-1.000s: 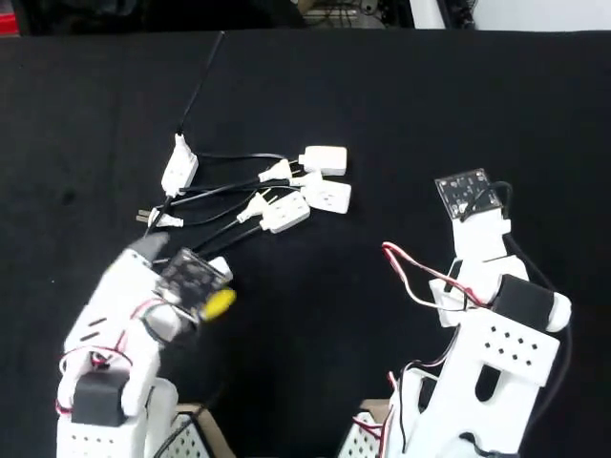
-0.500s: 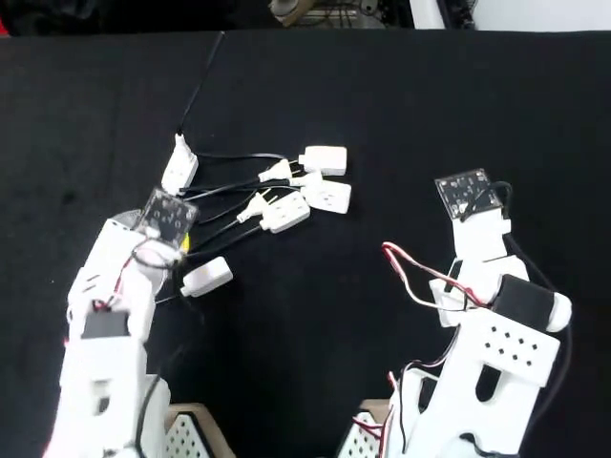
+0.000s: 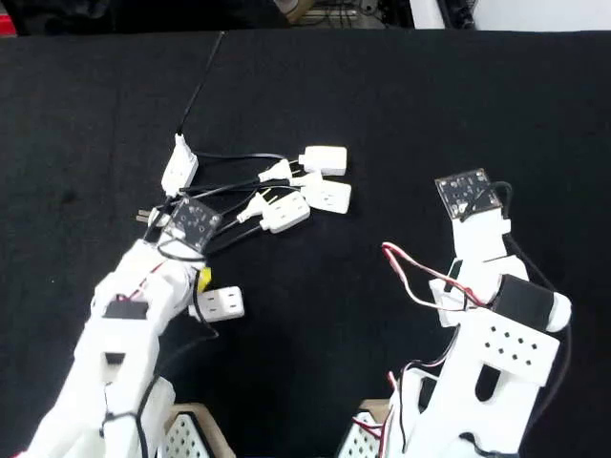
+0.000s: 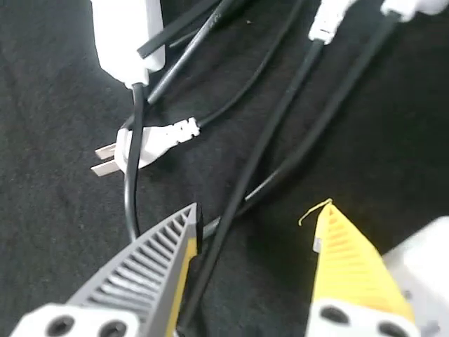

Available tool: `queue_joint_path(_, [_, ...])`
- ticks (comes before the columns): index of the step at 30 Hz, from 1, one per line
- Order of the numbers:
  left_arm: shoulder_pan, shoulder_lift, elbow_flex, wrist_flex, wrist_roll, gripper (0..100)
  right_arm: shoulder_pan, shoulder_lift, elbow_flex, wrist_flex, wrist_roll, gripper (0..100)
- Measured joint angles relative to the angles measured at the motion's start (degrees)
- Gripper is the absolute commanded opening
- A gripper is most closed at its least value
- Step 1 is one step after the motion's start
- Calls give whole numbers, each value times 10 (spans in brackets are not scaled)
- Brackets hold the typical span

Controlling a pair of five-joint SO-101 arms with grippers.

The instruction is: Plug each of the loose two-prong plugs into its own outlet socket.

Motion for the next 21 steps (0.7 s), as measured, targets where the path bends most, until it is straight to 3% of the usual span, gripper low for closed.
queue_joint_path(5, [3, -170, 9, 119, 4, 264, -2, 0, 0, -7, -1, 276])
queue_joint_path(10, [-46, -353, 8, 226, 82, 264, -67, 0, 0, -13, -20, 276])
queue_joint_path(16, [-117, -497, 3, 413, 94, 264, -221, 80, 1, -91, -142, 276])
queue_joint_path(19, [-142, -546, 26, 452, 94, 264, -323, 169, -19, -149, -193, 276])
queue_joint_path(21, [-154, -546, 45, 458, 94, 264, -391, 236, -45, -182, -181, 276])
